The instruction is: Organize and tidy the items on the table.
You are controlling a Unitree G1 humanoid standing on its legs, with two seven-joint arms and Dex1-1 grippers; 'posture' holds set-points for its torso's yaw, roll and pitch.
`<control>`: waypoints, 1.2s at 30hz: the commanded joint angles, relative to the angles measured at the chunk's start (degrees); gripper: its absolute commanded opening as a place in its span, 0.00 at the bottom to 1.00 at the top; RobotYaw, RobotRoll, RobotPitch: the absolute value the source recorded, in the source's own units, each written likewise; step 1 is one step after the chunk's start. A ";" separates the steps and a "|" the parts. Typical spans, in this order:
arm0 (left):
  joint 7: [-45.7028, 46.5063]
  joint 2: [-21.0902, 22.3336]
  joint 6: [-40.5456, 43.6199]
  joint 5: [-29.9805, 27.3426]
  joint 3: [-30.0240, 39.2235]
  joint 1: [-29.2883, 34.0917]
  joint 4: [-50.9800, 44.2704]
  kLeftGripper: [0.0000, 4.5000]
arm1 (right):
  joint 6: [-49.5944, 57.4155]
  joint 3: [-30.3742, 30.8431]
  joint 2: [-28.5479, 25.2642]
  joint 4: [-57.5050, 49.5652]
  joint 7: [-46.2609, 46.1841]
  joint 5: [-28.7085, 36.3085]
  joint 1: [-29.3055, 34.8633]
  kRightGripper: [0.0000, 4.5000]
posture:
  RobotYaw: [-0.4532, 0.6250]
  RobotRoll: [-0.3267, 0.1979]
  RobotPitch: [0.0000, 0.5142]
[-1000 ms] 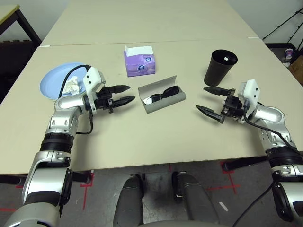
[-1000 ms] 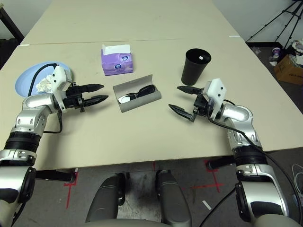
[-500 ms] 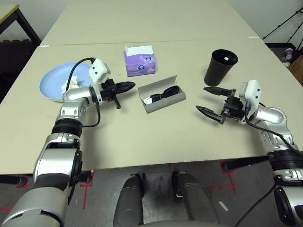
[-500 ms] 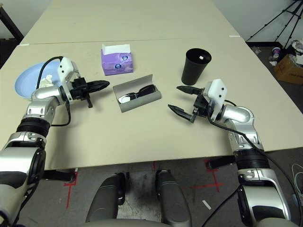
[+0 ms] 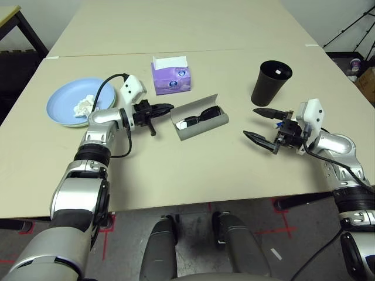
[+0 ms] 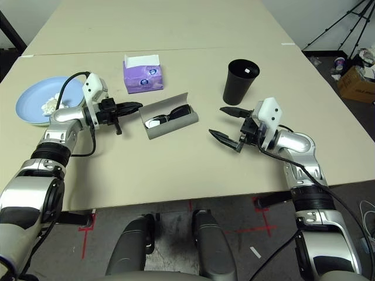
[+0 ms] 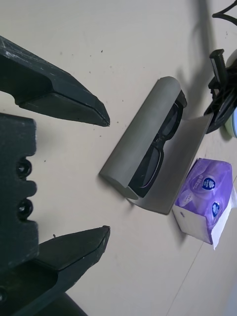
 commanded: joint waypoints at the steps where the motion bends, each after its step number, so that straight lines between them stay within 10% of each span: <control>1: -1.67 -0.54 0.39 0.37 -0.68 1.52 -1.94 0.00 | 0.00 0.44 -0.46 -0.22 0.00 0.39 0.82 1.00 | 0.31 0.62 0.37; 36: -1.79 -1.72 13.38 -2.81 -2.38 13.62 -24.94 0.00 | -2.28 1.83 -1.14 1.37 0.22 -0.56 -0.48 1.00 | 0.31 0.62 0.35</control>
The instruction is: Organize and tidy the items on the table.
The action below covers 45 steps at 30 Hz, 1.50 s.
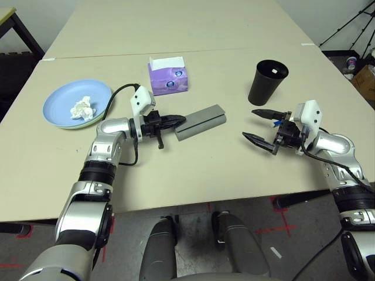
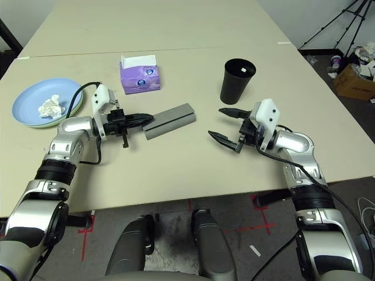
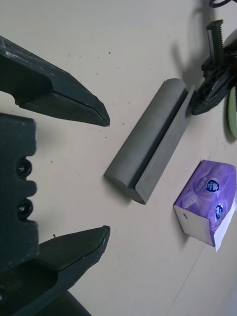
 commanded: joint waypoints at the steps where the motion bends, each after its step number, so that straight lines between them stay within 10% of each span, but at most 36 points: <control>1: -0.18 -0.24 0.67 0.20 -1.47 1.42 -1.28 0.00 | -0.44 0.45 -0.64 0.08 -0.03 -0.26 0.09 1.00 | 0.31 0.62 0.35; 42: 2.69 1.09 9.16 -4.10 -0.56 -6.31 -8.10 0.00 | -1.28 0.77 0.29 2.60 -0.34 -0.51 -2.30 1.00 | 0.34 0.62 0.30; 45: 2.62 0.61 9.29 -4.08 -0.85 -7.20 -7.94 0.14 | -1.28 0.62 0.07 2.89 -0.09 -0.40 -2.52 1.00 | 0.33 0.62 0.30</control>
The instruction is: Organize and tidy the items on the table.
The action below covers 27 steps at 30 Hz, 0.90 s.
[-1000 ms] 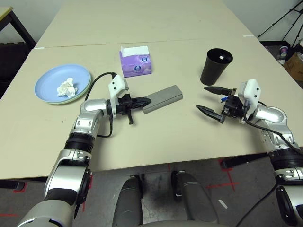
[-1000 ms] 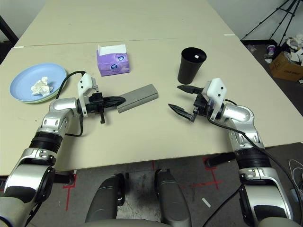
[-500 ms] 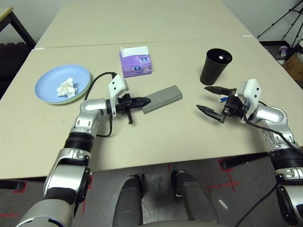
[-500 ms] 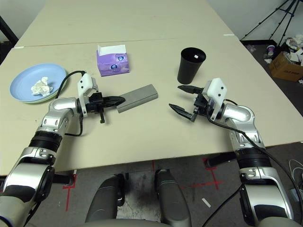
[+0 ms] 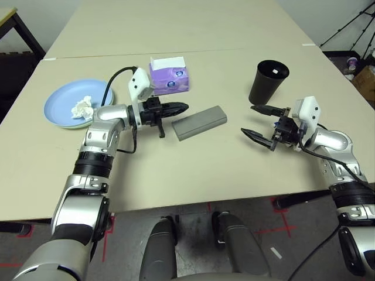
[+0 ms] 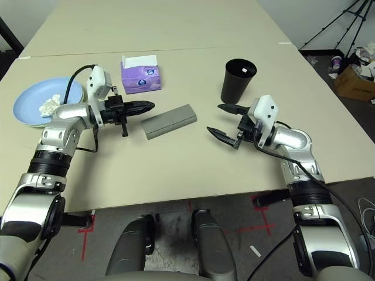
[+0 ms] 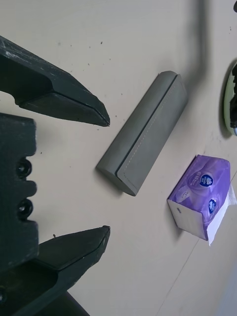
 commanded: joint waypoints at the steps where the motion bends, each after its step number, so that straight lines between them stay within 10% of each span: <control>1: -0.16 -0.57 0.23 -0.07 -0.76 -1.32 -0.16 0.21 | -0.52 0.35 -0.52 0.93 0.61 0.10 -0.23 1.00 | 0.33 0.62 0.30; 10: -0.88 -2.23 -6.49 3.31 -3.56 -2.12 5.86 0.97 | 0.84 -0.40 -0.16 0.42 -0.12 1.12 0.51 1.00 | 0.32 0.62 0.30; 27: -0.01 -2.65 -9.38 3.24 -3.93 1.66 3.65 1.00 | 10.97 -2.78 -10.83 -8.83 1.19 3.88 5.19 1.00 | 0.32 0.62 0.31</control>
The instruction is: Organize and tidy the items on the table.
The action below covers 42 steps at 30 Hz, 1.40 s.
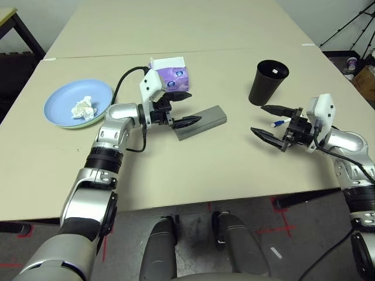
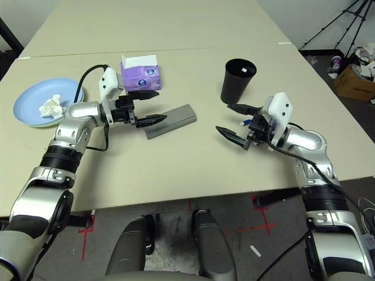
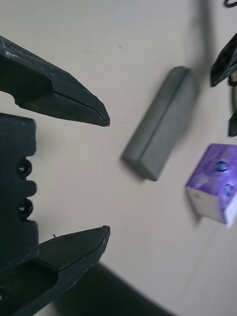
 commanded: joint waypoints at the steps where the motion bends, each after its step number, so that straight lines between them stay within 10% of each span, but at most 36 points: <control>1: -0.10 -0.47 -0.68 0.77 -1.14 0.94 -2.39 1.00 | 1.40 0.26 -2.55 -1.86 0.09 -1.50 0.42 1.00 | 0.32 0.62 0.31; 31: -1.84 1.29 2.55 -2.86 -0.75 7.82 -11.96 1.00 | -10.38 18.74 -15.97 16.71 20.45 -24.35 -22.93 1.00 | 0.35 0.62 0.33; 42: -1.12 1.10 3.61 -2.96 -1.01 8.01 -12.95 1.00 | -2.97 21.97 -20.19 6.17 24.12 -30.73 -21.01 1.00 | 0.33 0.62 0.37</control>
